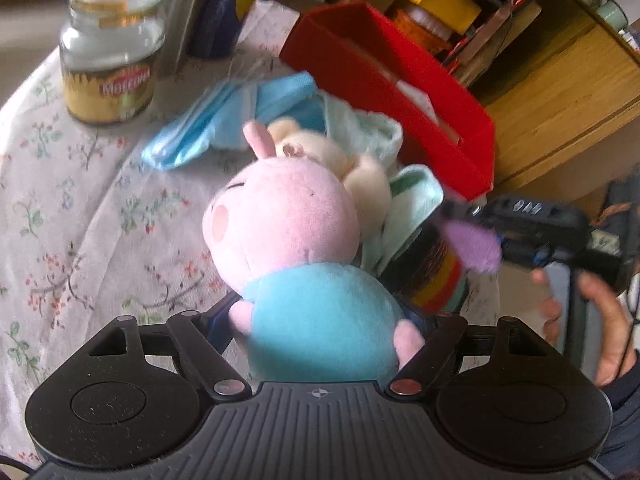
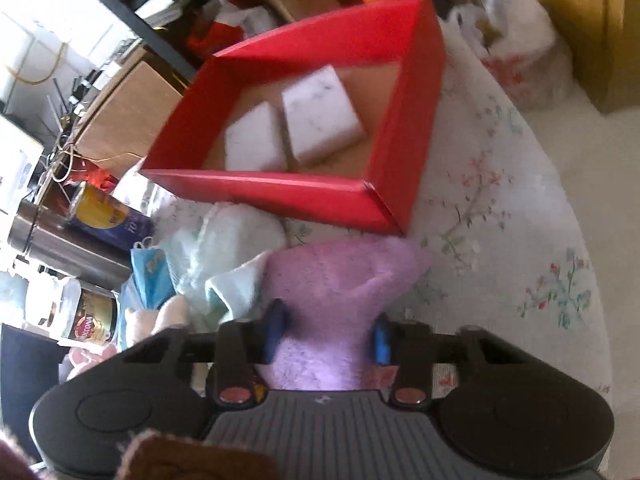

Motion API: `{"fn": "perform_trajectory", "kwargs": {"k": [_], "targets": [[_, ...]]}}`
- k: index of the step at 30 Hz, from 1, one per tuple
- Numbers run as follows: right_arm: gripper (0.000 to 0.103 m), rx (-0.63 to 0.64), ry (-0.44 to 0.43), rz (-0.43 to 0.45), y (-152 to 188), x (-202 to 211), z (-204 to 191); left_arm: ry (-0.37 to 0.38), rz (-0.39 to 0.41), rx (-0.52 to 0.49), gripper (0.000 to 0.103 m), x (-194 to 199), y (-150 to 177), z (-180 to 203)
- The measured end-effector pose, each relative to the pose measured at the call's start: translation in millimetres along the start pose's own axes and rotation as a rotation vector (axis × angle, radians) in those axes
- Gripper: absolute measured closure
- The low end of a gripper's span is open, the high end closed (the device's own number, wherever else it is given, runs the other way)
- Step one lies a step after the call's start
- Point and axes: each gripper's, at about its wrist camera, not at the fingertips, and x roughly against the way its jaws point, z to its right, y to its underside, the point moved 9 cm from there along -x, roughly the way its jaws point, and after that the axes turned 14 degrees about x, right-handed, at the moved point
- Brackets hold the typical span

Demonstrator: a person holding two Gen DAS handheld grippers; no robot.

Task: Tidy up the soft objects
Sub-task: 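Lift the pig plush with the left tool while the right tool reaches the cream bear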

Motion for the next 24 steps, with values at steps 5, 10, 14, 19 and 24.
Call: {"fn": "perform_trajectory", "kwargs": {"k": [5, 10, 14, 19, 24], "targets": [[0.103, -0.011, -0.077, 0.047, -9, 15, -6, 0.002, -0.011, 0.005, 0.026, -3, 1, 0], [0.103, -0.028, -0.110, 0.050, -9, 16, -7, 0.029, -0.016, 0.040, 0.026, -2, -1, -1], [0.103, 0.036, -0.031, 0.055, -15, 25, -5, 0.066, -0.019, 0.080, 0.026, 3, -4, -6], [0.096, 0.286, 0.052, 0.161, -25, 44, -53, 0.131, -0.003, 0.133, 0.027, 14, -12, -7], [0.084, 0.426, -0.143, 0.104, -9, 22, -125, 0.180, 0.012, 0.187, 0.027, 26, -18, -11]]}}
